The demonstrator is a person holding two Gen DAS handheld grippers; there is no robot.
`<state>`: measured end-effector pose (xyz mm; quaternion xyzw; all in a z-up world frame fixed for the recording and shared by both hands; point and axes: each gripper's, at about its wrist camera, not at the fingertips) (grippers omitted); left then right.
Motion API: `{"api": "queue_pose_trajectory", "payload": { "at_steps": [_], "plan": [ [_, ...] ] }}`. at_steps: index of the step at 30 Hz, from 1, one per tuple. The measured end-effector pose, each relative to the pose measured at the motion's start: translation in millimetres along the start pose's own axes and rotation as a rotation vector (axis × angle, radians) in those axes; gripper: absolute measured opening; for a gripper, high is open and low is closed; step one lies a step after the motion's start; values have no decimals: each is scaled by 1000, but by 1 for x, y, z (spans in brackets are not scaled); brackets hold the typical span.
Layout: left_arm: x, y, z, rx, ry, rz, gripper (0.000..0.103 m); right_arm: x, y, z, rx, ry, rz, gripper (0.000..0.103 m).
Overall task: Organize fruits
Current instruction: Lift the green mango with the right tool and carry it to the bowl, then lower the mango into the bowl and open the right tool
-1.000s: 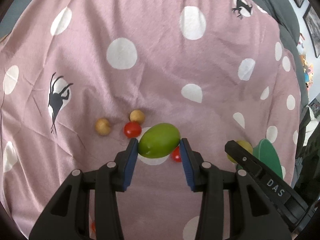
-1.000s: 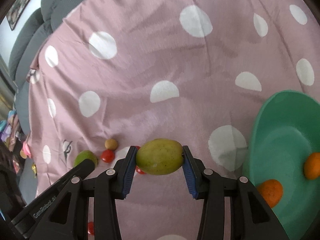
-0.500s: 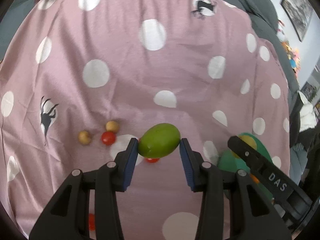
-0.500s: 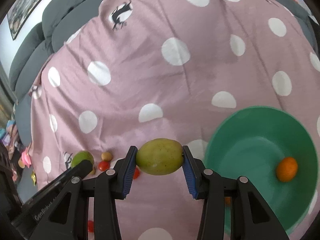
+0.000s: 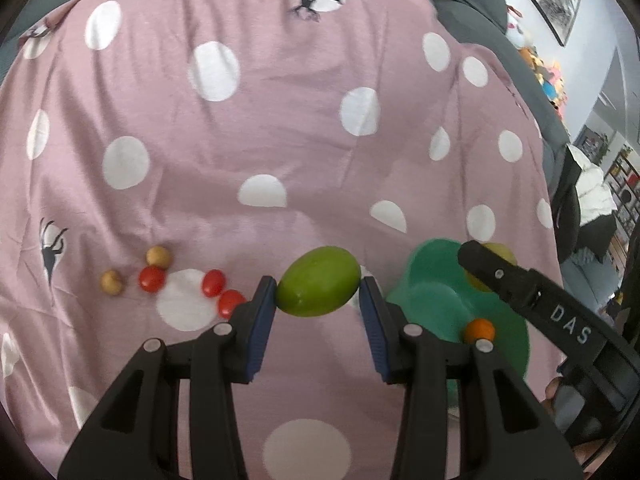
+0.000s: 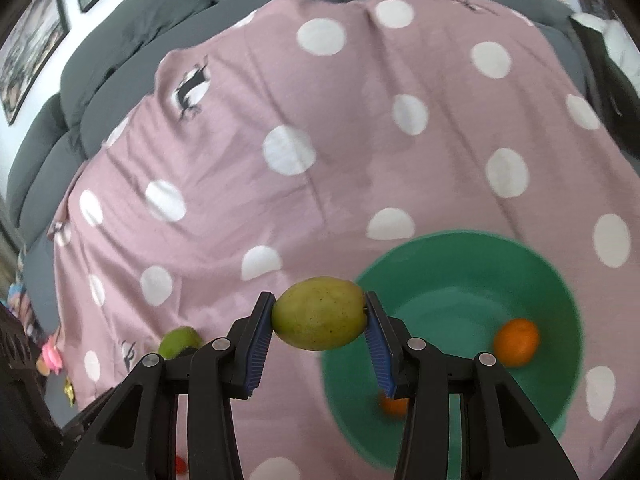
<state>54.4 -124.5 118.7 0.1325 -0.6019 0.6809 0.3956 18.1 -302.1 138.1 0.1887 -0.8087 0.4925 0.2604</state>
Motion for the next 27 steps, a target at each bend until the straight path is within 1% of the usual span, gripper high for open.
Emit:
{"api": "queue_pose_trajectory", "payload": {
  "at_steps": [8,12,15,20,27],
  "plan": [
    [-11,2,33,-59,57,-11,42,10,-6,28,-56,65,32,46],
    [-21,5,45,-81,82,-38,42,14,-8,42,-78,102,43,46],
    [-28,8,53,-95,96,-54,42,14,-8,51,-90,121,40,46],
    [-37,11,64,-99,142,-80,42,10,-3,65,-110,144,23,46],
    [-48,19,79,-133,157,-110,42,2,4,88,-162,183,-11,46]
  ]
}}
Point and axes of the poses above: each gripper's, at about its wrist camera, not at the fingertips, and x roughly against the way its jaws point, z to its right, y to its underside, and after that the axes turned 5 degrees about -x, right-handed
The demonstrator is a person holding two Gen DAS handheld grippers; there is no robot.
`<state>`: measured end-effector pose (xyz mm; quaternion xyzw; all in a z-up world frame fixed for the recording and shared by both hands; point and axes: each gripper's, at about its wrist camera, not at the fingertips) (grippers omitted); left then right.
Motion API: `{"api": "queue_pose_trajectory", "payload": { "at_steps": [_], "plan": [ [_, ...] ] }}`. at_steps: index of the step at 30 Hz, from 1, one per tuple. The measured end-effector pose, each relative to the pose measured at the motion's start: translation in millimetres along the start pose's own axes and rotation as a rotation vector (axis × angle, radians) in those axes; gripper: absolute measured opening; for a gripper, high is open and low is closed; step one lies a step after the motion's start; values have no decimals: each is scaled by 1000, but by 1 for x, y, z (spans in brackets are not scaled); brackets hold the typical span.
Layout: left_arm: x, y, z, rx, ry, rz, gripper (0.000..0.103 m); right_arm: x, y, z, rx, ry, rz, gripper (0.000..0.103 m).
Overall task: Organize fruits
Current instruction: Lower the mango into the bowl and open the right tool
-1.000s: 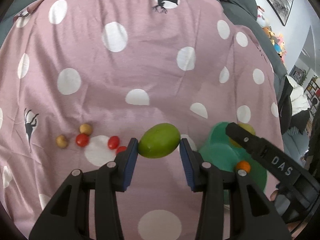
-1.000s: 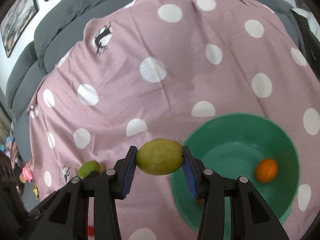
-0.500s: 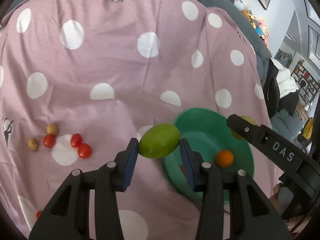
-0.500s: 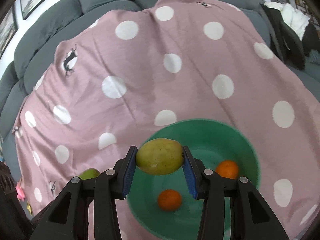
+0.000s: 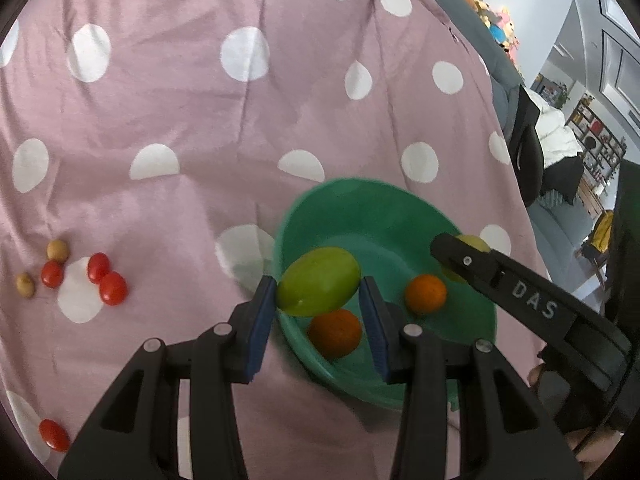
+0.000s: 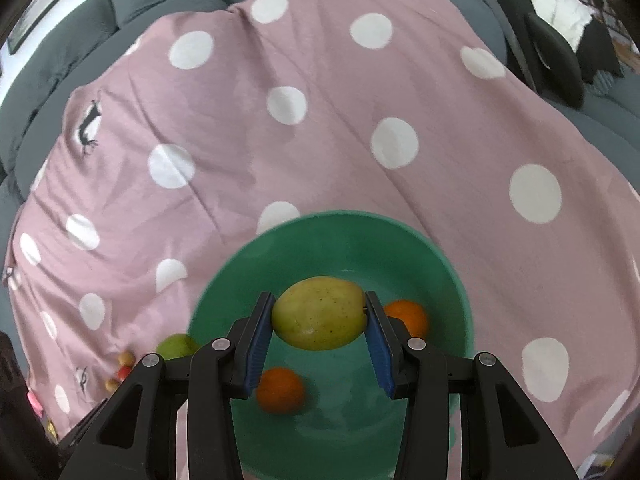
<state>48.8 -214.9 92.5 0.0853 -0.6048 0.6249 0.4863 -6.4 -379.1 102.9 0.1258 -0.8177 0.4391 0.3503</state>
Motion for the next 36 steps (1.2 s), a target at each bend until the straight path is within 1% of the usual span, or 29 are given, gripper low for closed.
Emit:
{"api": "queue_pose_trajectory", "payload": {
  "at_steps": [3,10,13,22,27,31,33,35,36],
  "plan": [
    [-1,1,5,-18,-16,8,42,-6,1,6,-14,15,-17,46],
    [-4,1,12,-30,21,12,42,-12,2,15,-29,36,-34,46],
    [-7,2,16,-42,19,3,42,-13,1,14,-29,34,-40,46],
    [-16,6,24,-67,21,-23,42,-18,2,15,-18,69,-61,46],
    [-18,6,26,-76,13,-25,42,-18,2,16,-20,80,-61,46],
    [-19,7,27,-74,22,-29,43,-18,2,17,-21,83,-67,46],
    [-18,7,29,-85,13,-27,43,-18,1,17,-18,87,-67,46],
    [-15,5,29,-81,8,-20,46,-18,0,17,-15,94,-69,46],
    [-12,5,28,-74,18,-15,52,-18,0,16,-10,103,-72,46]
  ]
}}
Point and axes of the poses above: each gripper's, at about its wrist camera, not at the fingertips, and x roughly against the way its jaws point, z to its right, y to its underside, and after that the axes turned 5 degrees about -x, right-handed
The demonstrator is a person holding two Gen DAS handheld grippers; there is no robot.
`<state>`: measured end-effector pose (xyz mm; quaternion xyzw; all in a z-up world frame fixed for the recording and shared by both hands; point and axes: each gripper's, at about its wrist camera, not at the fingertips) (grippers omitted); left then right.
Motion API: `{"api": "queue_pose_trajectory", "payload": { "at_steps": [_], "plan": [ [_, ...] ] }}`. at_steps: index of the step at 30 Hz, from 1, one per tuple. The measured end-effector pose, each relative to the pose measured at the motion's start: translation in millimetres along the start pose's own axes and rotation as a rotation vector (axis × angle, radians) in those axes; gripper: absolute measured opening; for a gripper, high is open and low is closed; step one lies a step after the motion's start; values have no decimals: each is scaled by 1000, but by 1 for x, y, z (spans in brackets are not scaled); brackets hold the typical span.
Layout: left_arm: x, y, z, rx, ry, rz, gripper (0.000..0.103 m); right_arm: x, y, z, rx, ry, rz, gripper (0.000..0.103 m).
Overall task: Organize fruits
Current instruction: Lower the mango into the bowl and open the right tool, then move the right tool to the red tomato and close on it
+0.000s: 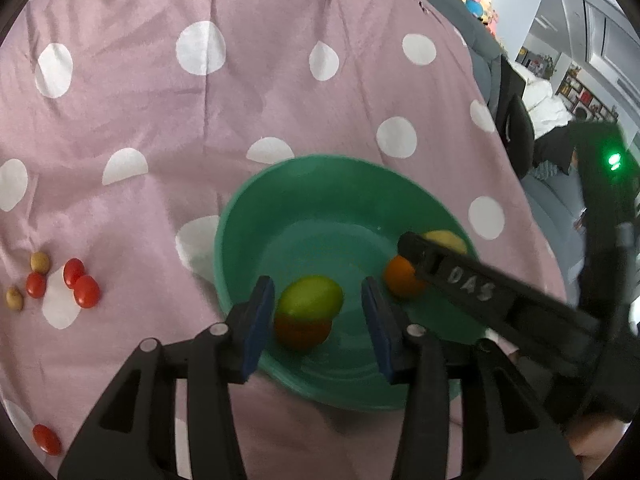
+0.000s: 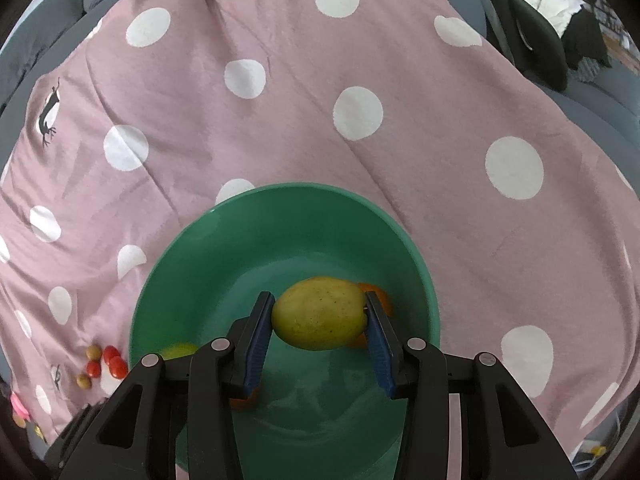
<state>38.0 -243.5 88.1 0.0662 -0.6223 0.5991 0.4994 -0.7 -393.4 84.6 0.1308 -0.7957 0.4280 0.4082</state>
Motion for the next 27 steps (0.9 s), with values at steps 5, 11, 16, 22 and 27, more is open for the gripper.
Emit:
{"api": "queue_pose_trajectory", "payload": {
  "at_steps": [5,11,16,22,27],
  "plan": [
    [27,-2,-10,-17,-40,39,73,5,-1,-3,6,-21,5,54],
    [73,1,-70,130,-174,83,79,21,1,-23,55,-57,44,59],
    [121,23,-115,250,-336,134,79,32,7,-58,131,-193,39,59],
    [146,80,-150,372,-429,80,77,31,28,-128,289,-343,-24,59],
    [143,105,-168,444,-407,44,58,9,52,-179,405,-427,-131,59]
  ]
}}
Point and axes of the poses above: each gripper's, at about its wrist camera, not at the fingertips, and x roughly against the way its jaws point, z to its right, y to its underside, and after that the axes turned 5 degrees about -x, right-handed
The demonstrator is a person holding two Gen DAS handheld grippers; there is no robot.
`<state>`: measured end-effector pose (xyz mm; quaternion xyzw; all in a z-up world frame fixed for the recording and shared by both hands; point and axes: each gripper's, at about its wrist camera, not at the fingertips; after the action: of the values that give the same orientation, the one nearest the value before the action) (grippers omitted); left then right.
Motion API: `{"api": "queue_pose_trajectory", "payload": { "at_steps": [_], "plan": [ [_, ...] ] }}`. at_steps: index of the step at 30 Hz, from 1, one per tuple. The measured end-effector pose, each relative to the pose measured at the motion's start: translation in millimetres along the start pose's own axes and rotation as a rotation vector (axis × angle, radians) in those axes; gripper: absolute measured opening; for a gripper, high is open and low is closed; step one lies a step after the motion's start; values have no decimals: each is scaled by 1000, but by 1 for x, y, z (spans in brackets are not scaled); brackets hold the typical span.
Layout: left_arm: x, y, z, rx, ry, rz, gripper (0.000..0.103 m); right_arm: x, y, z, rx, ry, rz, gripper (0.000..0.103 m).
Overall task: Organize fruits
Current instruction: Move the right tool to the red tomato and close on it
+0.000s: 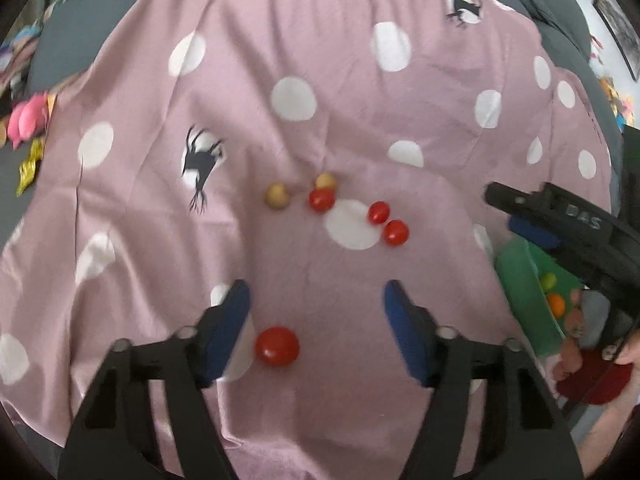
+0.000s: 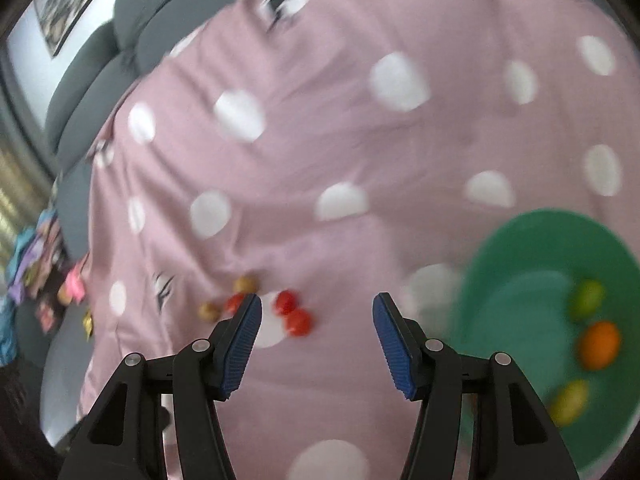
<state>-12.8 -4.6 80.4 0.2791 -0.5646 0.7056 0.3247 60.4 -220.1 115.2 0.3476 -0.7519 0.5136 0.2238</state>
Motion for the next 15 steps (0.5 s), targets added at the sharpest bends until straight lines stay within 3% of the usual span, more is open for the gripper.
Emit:
{"api": "queue_pose_trajectory", "payload": {
  "at_steps": [4,10,15],
  "plan": [
    [-7,5,-6,38,76,-47,45,-38,4,-12,37,2,-84,59],
    [-18,13,-9,59,93,-116,35,-70,11,-3,26,50,-159,57],
    [-31,16,-14,64,28,-170,35,-88,13,1,5,27,-200,51]
  ]
}}
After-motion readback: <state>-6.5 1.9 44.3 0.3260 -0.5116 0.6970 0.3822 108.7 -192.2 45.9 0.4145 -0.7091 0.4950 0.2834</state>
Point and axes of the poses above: each gripper's, at about its wrist camera, not at the fingertips, and x roughly against the way its jaws point, z to its right, y to its underside, and after that the axes turned 5 degrees about -x, right-handed
